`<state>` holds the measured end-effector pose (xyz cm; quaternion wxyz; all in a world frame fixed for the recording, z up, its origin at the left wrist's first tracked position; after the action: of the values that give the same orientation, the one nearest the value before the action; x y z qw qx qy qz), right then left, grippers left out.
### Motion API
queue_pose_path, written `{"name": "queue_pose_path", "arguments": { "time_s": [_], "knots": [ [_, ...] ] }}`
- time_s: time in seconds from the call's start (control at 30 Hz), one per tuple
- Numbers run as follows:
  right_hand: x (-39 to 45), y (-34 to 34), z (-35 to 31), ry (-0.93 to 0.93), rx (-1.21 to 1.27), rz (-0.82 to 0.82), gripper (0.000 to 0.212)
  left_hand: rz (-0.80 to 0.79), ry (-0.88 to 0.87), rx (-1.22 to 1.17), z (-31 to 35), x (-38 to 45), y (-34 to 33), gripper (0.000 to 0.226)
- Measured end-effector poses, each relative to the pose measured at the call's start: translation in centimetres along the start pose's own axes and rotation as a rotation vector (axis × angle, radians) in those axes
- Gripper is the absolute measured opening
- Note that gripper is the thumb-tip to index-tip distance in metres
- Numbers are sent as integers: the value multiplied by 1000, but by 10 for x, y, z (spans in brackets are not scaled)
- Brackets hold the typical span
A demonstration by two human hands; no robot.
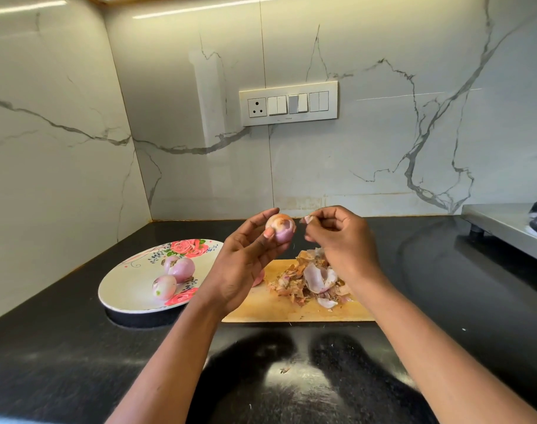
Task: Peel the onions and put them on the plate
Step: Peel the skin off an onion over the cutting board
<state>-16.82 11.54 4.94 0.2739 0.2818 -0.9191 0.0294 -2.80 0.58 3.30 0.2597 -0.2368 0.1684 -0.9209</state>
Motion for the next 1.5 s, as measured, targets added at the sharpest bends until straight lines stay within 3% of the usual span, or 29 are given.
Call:
{"name": "queue_pose_path", "arguments": {
  "time_s": [0.1,0.27,0.37,0.63,0.8,0.97,1.13,1.27,1.5],
  "knots": [
    [4,5,7,-63,19,-47,6,13,24,-67,2,0,2,39],
    [0,-11,6,98,-352,-272,18,57,34,-47,-1,0,3,36],
    [-2,-15,0,155,-517,-278,33,96,30,-13,0,0,7,30],
    [-2,-14,-2,106,-385,-287,12,100,21,60,1,0,7,30],
    [-4,-19,-7,35,-16,-259,30,114,-7,83,2,0,7,45],
    [0,-16,0,-67,127,-247,20,107,-11,92,2,0,6,39],
    [2,-10,0,-95,175,-233,16,133,-29,96,6,-1,11,33],
    [-6,-23,-6,-90,181,-318,43,121,-17,126,3,-1,7,45],
    [-4,-20,0,-127,194,-291,22,95,3,122,1,0,6,53]
  ]
}}
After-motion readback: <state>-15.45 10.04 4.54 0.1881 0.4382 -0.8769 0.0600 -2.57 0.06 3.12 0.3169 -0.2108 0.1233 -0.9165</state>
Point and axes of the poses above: each hand's wrist, its own x-axis towards the middle knuckle, its own y-axis out of the back of the hand, z = x × y, the point moved 7 cm from there along x, towards the middle knuckle, and after that the axes turned 5 degrees about -x, right-handed, at the moved point
